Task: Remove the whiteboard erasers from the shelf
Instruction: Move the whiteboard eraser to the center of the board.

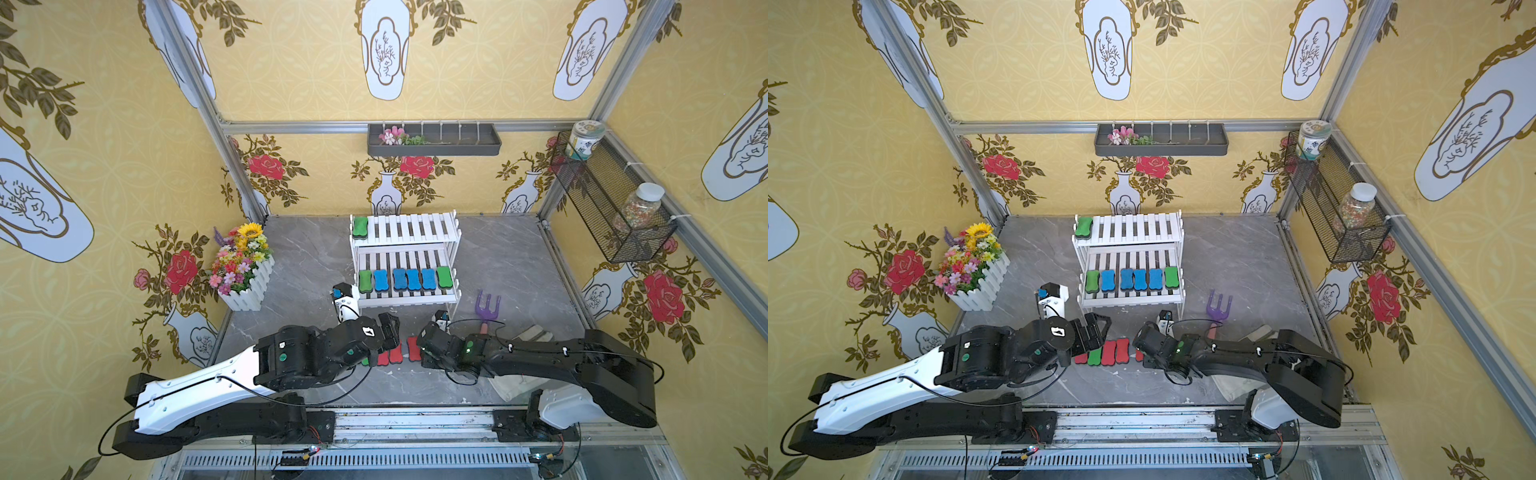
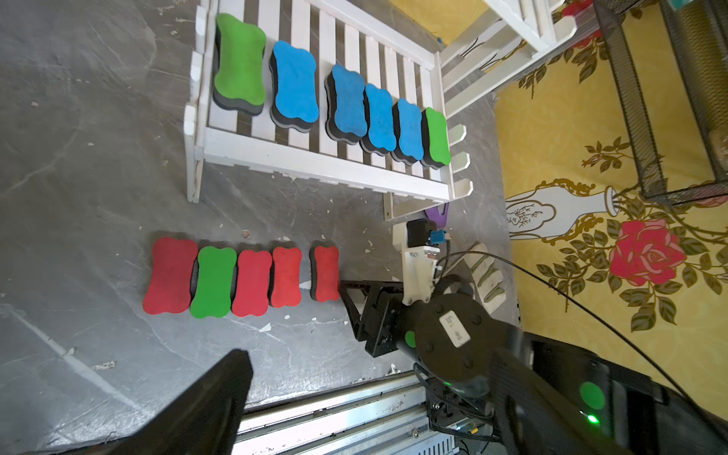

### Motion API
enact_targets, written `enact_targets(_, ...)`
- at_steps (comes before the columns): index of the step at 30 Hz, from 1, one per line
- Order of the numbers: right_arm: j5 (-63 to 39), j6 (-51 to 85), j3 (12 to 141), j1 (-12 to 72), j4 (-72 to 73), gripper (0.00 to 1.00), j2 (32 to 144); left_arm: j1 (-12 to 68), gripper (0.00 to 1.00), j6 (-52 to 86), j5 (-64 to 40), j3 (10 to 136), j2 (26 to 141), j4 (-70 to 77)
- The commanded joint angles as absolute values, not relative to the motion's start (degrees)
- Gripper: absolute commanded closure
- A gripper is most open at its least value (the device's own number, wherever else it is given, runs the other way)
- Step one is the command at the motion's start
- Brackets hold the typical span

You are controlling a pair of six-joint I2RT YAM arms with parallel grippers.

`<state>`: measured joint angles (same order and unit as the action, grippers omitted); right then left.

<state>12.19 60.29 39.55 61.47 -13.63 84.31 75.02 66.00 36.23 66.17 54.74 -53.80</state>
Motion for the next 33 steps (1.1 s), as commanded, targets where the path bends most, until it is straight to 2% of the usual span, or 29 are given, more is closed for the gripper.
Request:
enact_targets(1,13.7,58.7,41.3,61.4,-10.7,0.52,86.1,75.0,0.01,63.8,36.9,66.7,54.1,-55.3)
enact_targets(13,12.0,58.1,44.6,61.2,-10.1,0.62,91.5,75.0,0.01,64.3,39.5,66.0,51.7,-57.6)
enact_targets(23,13.2,58.7,45.7,62.6,-10.3,0.63,91.8,75.0,0.00,64.9,39.6,64.8,51.0,-58.1)
enact_targets(25,14.2,58.9,46.1,63.4,-10.9,0.60,91.1,75.0,0.01,64.8,39.9,64.8,51.1,-58.0)
enact_targets(30,18.8,56.8,50.4,64.6,-16.0,0.43,85.9,74.9,0.00,64.1,41.1,65.4,50.8,-57.8)
enact_targets(33,22.3,55.6,52.4,64.9,-20.2,0.38,80.4,72.1,0.00,60.4,40.4,67.0,51.0,-56.3)
